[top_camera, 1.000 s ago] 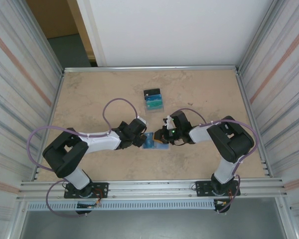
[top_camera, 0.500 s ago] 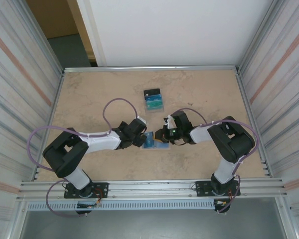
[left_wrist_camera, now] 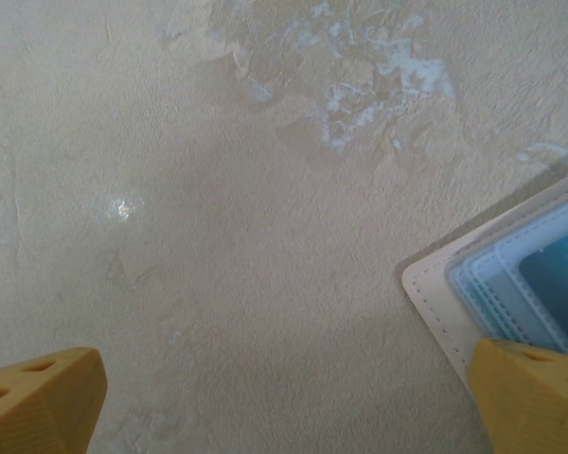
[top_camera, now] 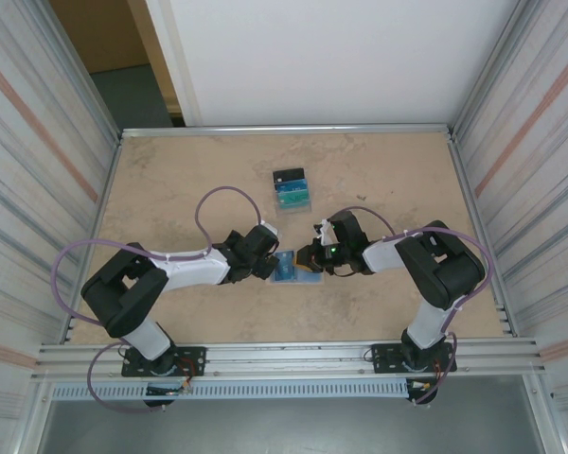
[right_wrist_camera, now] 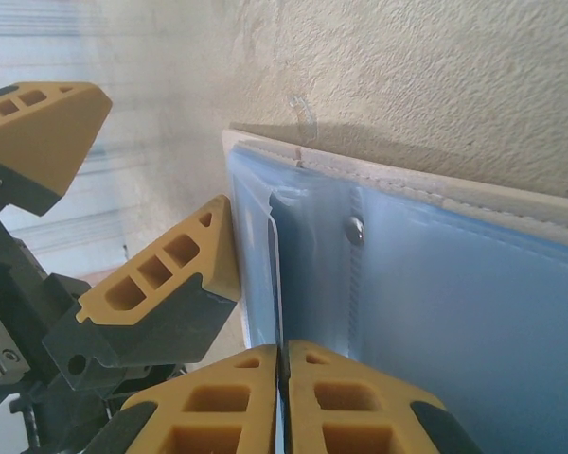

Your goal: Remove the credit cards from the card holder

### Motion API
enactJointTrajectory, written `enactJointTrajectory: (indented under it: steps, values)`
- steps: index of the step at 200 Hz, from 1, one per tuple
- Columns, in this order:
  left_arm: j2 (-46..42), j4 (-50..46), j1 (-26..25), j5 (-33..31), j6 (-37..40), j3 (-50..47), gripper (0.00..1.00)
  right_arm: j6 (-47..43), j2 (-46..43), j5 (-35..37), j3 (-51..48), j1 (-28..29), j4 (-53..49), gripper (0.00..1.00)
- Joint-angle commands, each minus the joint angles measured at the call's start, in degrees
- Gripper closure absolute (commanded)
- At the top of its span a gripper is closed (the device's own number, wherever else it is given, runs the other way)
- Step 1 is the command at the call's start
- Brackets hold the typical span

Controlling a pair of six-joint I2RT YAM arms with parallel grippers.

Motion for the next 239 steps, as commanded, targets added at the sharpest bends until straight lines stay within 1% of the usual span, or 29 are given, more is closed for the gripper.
enactJointTrajectory:
  steps: [1, 21, 66, 103, 124, 161, 199, 239]
  values:
    - [1.2, -2.4, -0.5, -1.0, -0.7, 0.8, 0.01, -0.6, -0.7, -0.8, -0.5, -0.4, -0.5, 0.9]
    - [0.8, -2.5, -0.5, -0.8, -0.9, 1.0, 0.01, -0.7, -0.6, -1.0, -0.5, -0.5, -0.5, 0.93]
    - [-3.6, -2.0, -0.5, 0.9, -2.4, 1.4, 0.01, -1.2, 0.1, -0.7, -0.2, -0.4, -1.4, 0.93]
    - [-5.8, -0.9, -0.6, 6.0, -3.3, 2.1, 0.01, -1.3, 0.2, -0.6, 0.0, -0.4, -1.4, 0.91]
    - [-5.1, -0.7, -0.6, 8.1, -2.9, 2.5, 0.01, -1.3, 0.2, -0.5, -0.1, -0.3, -1.2, 0.91]
    - [-2.0, -2.1, -0.5, 8.9, -2.2, 3.4, 0.01, -1.1, 0.5, -0.7, -0.1, -0.3, -0.8, 0.9]
    - [0.0, -4.1, -0.4, 8.4, -2.1, 3.5, 0.01, -0.6, 0.1, -0.8, -0.4, -0.4, -0.3, 0.88]
    - [0.8, -5.6, -0.3, 7.4, -2.1, 3.2, 0.01, 0.7, 0.1, -1.5, -1.2, -0.4, 2.6, 0.87]
